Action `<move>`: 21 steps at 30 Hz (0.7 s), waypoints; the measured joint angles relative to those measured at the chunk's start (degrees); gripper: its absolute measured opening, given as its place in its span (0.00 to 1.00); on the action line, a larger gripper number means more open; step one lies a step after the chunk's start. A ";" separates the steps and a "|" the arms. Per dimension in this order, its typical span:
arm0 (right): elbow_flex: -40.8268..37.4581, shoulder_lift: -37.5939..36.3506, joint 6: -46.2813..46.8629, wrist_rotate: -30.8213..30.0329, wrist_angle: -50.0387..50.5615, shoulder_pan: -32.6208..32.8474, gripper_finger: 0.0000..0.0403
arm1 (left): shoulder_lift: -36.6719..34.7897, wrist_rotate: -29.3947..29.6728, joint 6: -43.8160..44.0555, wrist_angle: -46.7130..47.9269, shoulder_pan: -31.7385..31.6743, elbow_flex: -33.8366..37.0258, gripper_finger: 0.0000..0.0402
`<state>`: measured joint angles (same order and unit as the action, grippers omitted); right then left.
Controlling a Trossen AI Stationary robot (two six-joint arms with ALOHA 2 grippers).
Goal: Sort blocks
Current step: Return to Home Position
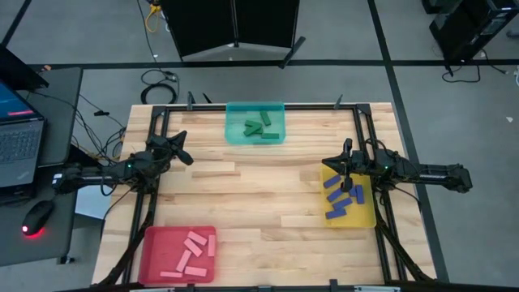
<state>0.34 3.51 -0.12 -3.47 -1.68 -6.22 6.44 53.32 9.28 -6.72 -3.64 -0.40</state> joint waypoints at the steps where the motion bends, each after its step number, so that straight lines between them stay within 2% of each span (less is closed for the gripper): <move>1: 0.00 0.02 0.00 0.01 -0.01 0.00 0.08 | -0.02 0.00 0.00 -0.02 -0.02 0.00 0.02; 21: 0.00 0.02 -0.02 0.01 -0.01 0.00 0.09 | 0.00 0.01 -0.01 -0.01 -0.01 0.00 0.02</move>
<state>0.34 3.53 -0.14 -3.46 -1.69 -6.22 6.44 53.33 9.27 -6.73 -3.65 -0.40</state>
